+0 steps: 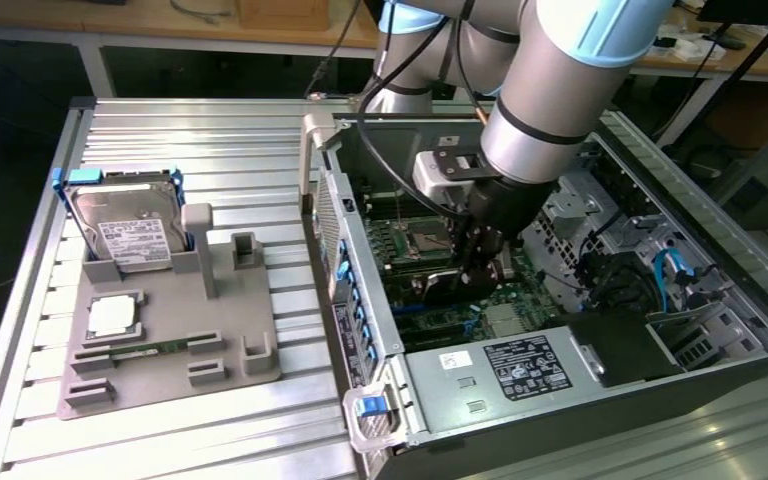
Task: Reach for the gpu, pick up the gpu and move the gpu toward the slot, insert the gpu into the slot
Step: 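Insert the gpu into the slot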
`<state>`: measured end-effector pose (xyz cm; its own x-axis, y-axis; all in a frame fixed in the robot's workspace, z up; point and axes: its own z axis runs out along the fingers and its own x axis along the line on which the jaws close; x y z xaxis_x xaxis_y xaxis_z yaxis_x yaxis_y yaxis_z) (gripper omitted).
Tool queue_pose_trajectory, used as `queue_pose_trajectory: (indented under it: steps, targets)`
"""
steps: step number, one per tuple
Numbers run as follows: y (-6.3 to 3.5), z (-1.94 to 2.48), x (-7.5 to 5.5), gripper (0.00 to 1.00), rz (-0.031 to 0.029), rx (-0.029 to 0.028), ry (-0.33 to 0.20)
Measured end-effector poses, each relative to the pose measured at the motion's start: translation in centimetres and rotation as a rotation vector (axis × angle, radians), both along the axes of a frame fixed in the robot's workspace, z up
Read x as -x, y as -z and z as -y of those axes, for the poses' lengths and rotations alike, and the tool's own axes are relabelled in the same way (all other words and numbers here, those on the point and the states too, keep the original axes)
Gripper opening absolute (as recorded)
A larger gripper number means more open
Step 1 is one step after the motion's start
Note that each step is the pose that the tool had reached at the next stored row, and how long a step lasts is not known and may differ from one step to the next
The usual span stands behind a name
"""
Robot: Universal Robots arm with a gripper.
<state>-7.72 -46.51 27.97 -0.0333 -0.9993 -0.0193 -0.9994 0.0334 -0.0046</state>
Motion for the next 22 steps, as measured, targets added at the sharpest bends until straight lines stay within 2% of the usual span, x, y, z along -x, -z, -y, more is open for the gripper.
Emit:
queue_pose_trajectory:
  steps: [6, 18, 19, 22]
  targets:
    - [0.06, -0.30, 0.04, 0.27, -0.0002, 0.0002, 0.000]
    - [0.20, -0.48, 0.75, 0.27, -0.0002, -0.0001, 0.000]
    - [0.20, -0.48, 0.75, 0.27, -0.0013, 0.0001, 0.001]
    - [0.22, -0.48, 0.75, 0.27, -0.0133, -0.0006, 0.004]
